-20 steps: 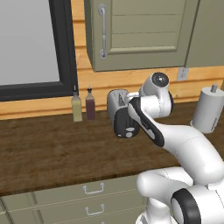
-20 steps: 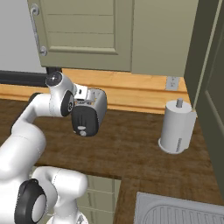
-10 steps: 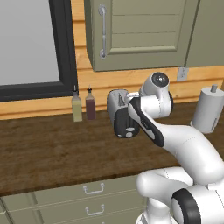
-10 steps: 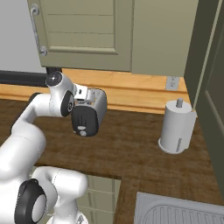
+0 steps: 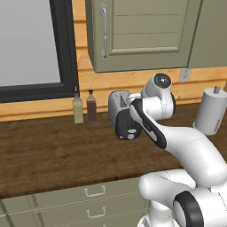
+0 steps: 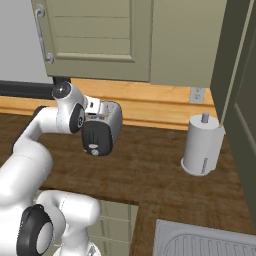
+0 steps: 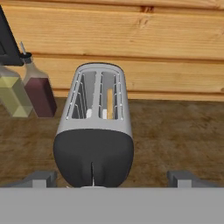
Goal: Start the toaster. Once the lever pops up, take the bread to the plate on the dining counter.
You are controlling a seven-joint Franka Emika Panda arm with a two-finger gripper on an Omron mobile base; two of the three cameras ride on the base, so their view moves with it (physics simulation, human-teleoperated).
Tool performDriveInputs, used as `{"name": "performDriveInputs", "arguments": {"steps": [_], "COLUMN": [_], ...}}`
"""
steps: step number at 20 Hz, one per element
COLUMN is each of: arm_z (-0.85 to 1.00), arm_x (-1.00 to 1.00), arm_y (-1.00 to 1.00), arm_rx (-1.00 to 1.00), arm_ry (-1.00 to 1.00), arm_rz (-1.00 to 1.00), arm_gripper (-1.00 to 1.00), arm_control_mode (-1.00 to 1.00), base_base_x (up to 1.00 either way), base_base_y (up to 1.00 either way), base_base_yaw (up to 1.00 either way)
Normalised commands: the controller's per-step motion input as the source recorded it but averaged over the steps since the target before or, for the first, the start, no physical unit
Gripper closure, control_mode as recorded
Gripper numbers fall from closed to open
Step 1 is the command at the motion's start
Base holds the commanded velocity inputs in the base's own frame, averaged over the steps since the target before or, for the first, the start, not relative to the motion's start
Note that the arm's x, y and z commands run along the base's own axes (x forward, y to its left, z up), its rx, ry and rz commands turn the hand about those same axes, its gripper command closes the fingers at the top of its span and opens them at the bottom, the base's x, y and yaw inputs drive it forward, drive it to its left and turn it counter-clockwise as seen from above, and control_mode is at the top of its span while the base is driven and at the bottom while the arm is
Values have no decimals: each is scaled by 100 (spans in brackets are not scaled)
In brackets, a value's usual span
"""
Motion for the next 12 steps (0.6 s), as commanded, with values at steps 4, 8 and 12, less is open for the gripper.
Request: {"name": "performDriveInputs", "arguments": {"steps": [4, 8, 12], "arm_z": [0, 0, 0], "arm_x": [0, 0, 0], "arm_y": [0, 0, 0], "arm_rx": [0, 0, 0], "arm_ry": [0, 0, 0], "arm_rz": [0, 0, 0], "arm_gripper": [-100, -100, -100], "arm_control_mode": [-100, -100, -100], "base_base_x": [0, 0, 0], "base_base_y": [0, 0, 0], "base_base_yaw": [0, 0, 0]}}
